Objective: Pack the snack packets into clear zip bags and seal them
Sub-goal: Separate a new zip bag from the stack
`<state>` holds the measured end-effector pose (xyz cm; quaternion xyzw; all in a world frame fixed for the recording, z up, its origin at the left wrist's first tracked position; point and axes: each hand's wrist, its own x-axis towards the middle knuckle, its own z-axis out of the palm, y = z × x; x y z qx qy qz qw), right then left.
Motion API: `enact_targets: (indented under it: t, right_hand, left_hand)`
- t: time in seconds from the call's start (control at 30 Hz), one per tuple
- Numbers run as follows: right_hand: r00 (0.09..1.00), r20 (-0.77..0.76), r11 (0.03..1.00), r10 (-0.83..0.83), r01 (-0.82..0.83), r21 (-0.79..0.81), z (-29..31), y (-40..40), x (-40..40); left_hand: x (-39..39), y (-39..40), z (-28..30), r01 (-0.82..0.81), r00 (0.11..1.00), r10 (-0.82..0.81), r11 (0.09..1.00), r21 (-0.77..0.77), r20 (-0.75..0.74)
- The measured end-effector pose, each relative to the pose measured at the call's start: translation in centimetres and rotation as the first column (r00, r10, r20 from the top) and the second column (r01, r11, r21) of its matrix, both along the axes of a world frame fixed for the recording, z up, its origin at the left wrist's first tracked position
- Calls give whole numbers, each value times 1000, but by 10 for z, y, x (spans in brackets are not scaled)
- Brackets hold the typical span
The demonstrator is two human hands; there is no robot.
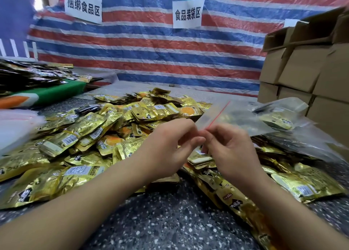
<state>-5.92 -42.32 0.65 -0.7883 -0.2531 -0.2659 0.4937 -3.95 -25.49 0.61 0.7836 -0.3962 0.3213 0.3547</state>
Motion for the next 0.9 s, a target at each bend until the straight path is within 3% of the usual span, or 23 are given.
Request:
enact_targets:
  t: [0.5,0.67,0.9]
  right_hand:
    - [941,-289,984,178,-178,27,14,-6,-6]
    - [926,-332,983,177,-184,9,15,-6,-7]
    - [957,-269,994,106,-112,-6,17,-7,-6]
  left_hand:
    - [-9,3,3,-27,999,21,987,161,41]
    - [-8,2,-1,55,996,-43,989,141,-83]
    - [-7,1,-2,106,975,-98,994,27,-199]
